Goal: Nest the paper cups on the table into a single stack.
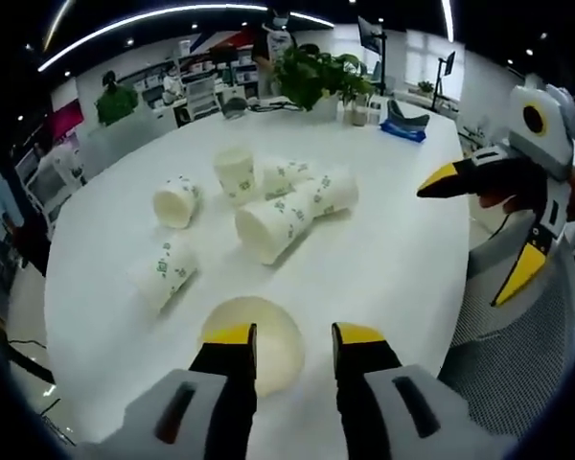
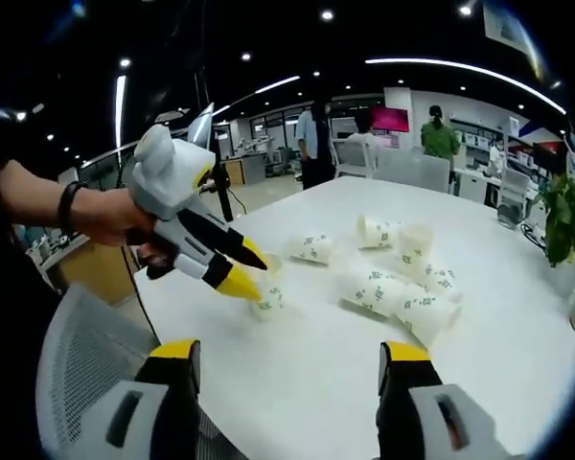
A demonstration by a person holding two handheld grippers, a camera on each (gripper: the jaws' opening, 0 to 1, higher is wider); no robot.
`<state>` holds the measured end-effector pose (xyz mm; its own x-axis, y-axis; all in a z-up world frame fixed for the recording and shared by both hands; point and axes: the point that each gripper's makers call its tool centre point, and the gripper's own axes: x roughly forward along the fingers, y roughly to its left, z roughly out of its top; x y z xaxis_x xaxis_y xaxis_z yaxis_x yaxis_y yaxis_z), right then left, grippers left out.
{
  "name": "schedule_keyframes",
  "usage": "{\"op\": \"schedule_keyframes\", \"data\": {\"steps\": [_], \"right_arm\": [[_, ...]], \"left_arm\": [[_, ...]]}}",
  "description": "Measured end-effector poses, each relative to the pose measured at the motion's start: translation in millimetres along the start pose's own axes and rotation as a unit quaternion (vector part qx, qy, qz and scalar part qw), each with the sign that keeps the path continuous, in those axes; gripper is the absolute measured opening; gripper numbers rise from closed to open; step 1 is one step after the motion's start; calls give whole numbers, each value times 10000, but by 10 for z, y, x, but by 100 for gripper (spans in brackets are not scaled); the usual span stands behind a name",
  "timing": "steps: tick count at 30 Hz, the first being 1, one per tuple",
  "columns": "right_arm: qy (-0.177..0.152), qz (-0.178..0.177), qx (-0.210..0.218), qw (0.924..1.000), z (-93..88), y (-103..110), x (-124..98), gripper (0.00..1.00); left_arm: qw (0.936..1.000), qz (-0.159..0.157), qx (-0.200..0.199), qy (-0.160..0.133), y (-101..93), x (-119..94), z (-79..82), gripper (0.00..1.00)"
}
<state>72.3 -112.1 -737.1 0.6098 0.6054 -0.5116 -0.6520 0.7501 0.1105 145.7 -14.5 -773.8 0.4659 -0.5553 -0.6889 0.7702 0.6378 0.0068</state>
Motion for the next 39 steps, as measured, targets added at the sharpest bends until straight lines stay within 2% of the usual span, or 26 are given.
{"op": "schedule_keyframes", "data": {"steps": [5,10,15,18,22,26,30,33,39], "right_arm": [[-9,53,7,10000,21,19,10,76],[4,176,-38,9998,16,33,43,75],[-3,323,-40,9995,19,45,62,75],[18,441,-92,9990,7,41,82,74],[19,506,-141,9986,34,44,69,74],[-17,554,-101,9984,56,7,50,74],[-6,560,-117,9984,42,-64,53,74],[-42,521,-63,9986,58,-108,56,74],[-110,406,72,9991,92,-197,79,72]], "left_arm": [[9995,118,-173,-231,-5,-111,46,32],[9959,420,-551,-577,72,-289,78,33],[9936,679,-678,-605,143,-391,-9,34],[9907,783,-888,-671,150,-461,-68,36],[9830,937,-1284,-921,155,-560,-86,39],[9785,1079,-1440,-1011,137,-625,-120,42],[9778,1171,-1419,-1004,99,-649,-147,44],[9779,1210,-1393,-986,115,-672,-173,45],[9726,1299,-1608,-1063,194,-701,-237,46]]}}
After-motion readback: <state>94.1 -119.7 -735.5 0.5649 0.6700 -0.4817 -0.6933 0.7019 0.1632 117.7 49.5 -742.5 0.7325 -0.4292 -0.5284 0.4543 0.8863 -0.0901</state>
